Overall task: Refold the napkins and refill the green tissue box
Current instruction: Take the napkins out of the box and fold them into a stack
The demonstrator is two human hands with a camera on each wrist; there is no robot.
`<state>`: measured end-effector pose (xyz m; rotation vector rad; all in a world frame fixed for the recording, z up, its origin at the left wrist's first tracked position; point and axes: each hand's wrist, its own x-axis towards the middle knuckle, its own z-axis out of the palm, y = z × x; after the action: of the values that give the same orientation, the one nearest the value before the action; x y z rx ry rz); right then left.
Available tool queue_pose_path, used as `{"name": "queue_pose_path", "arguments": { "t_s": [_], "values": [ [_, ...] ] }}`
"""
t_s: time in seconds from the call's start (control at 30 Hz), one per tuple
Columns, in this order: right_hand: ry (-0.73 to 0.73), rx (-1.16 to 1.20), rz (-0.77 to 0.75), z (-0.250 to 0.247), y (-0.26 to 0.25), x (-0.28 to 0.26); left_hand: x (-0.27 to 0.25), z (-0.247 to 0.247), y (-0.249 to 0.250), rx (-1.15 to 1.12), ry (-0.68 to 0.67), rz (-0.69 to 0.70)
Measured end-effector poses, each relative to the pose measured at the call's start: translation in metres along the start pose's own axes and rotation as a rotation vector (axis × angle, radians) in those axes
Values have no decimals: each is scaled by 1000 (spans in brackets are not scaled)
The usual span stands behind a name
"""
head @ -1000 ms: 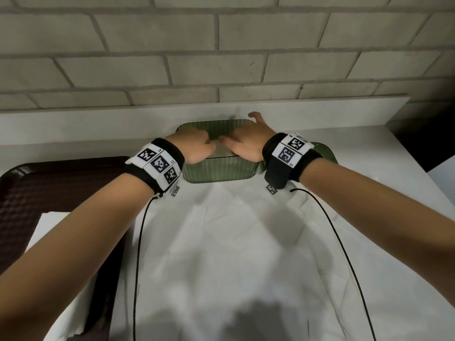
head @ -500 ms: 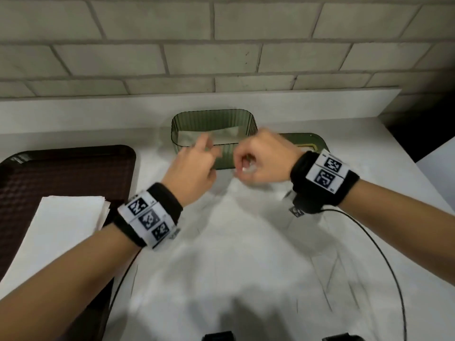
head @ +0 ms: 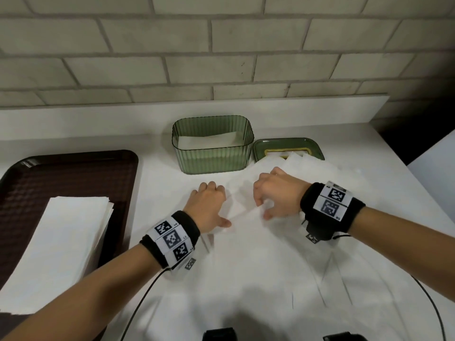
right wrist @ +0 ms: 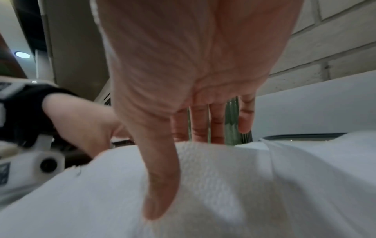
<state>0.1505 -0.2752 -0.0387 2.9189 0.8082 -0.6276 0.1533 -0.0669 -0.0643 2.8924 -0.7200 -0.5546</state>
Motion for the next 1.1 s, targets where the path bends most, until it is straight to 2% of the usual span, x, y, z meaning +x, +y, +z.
{"name": "queue_pose_path", "arguments": {
  "t_s": [0.1,0.27,0.43,0.5,0.57,0.77,0.93,1.1],
  "values": [
    [41,217,21,-18,8,-10,1,-4,-5,-118,-26,-10],
    [195,543,-49,-57,27,-24,4,-4,-12,-263,-48,4],
    [367,757,-91,-88,29,-35,8,-5,-30,-696,-18,-9],
    [425,815,-124,-99,26,-43,5,-14,-34,-820,-42,47],
    [411,847,-166,-106,21,-49,-1,-28,-36,-901,-85,112],
    [156,691,-201,-93,-3,-40,-4,-49,-49,-1116,-191,158],
    [183,388,-218,-87,-18,-21,-9,-60,-45,-1174,-240,222],
    [192,305,-210,-90,-27,-3,-13,-64,-39,-1130,-262,286]
  ]
}}
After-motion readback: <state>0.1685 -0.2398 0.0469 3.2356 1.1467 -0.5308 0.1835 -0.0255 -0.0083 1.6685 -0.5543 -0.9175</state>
